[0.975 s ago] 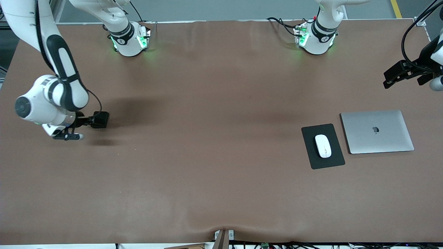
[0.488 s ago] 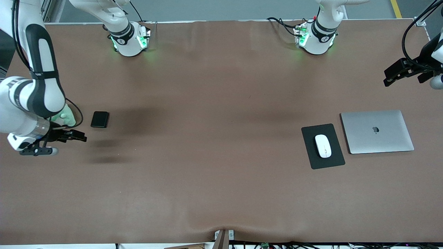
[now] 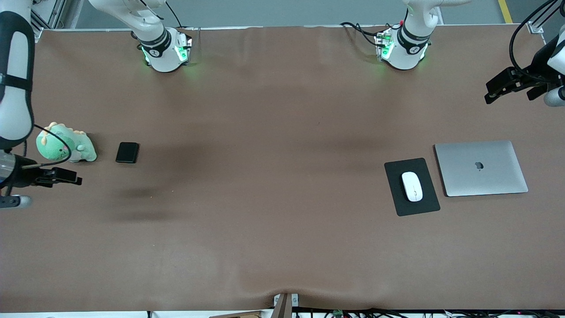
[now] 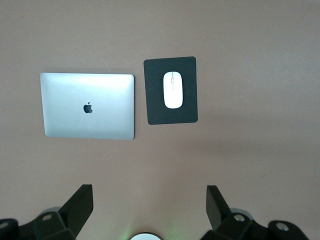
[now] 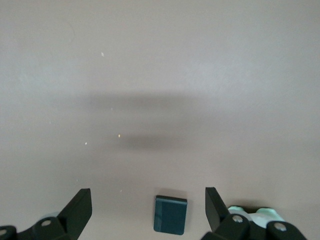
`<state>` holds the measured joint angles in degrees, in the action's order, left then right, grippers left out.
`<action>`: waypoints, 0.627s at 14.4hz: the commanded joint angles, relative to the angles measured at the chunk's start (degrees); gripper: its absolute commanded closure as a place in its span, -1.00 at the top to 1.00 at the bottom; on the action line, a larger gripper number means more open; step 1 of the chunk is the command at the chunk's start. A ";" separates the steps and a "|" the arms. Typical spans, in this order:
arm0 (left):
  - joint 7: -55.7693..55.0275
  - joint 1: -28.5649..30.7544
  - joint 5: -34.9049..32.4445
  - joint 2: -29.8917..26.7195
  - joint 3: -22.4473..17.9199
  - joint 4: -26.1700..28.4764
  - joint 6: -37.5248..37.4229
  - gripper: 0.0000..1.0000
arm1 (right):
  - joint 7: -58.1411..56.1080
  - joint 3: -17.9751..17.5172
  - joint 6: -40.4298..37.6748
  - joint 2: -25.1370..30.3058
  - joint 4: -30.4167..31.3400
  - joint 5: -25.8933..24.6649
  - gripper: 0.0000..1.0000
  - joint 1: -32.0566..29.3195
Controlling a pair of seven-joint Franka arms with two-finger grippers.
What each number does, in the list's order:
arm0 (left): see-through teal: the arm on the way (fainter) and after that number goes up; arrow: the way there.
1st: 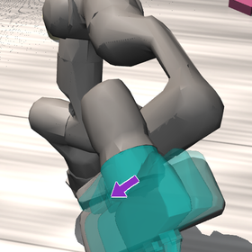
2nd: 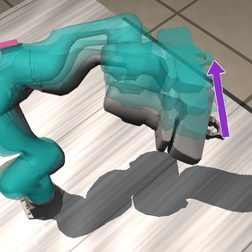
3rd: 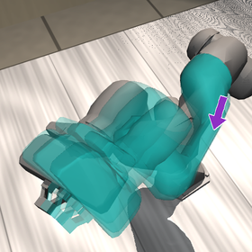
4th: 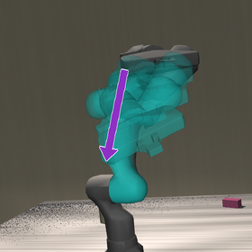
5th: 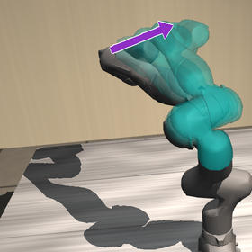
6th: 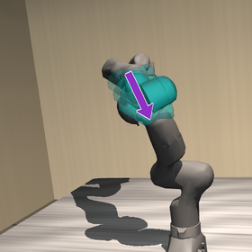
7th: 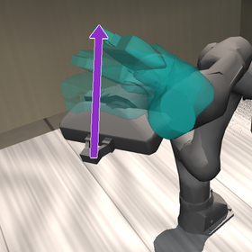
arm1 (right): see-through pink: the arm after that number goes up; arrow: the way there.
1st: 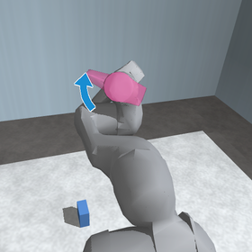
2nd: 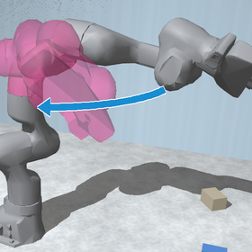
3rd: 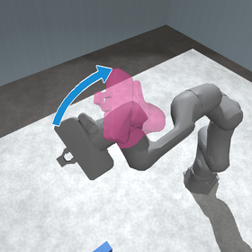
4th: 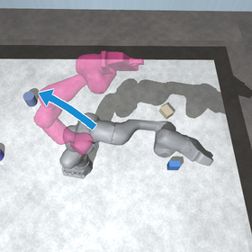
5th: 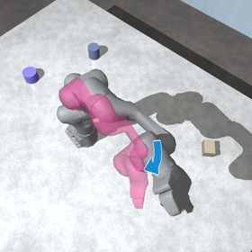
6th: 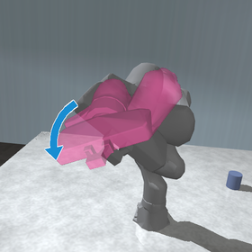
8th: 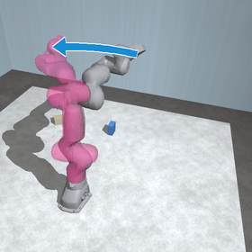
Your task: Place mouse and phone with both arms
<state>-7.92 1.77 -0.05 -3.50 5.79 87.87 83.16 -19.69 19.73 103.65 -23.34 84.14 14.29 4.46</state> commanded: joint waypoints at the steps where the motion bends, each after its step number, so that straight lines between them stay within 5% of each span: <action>1: 1.06 0.96 1.55 -3.87 0.01 3.88 0.51 1.00 | -0.43 -2.23 -2.49 -1.10 -5.74 0.90 1.00 -4.10; 5: 1.06 0.96 1.55 -6.34 0.09 6.44 0.69 1.00 | -0.52 -2.68 -7.13 2.33 -6.17 0.74 1.00 -4.29; 9: 1.06 0.96 1.55 -6.43 0.18 7.23 0.95 1.00 | -0.17 -2.86 -20.40 5.30 -12.33 -4.53 1.00 -4.02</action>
<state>-7.92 2.18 0.14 -8.45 5.83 93.22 83.20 -19.76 18.12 88.00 -20.72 74.06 12.21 1.21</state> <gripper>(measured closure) 0.000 0.000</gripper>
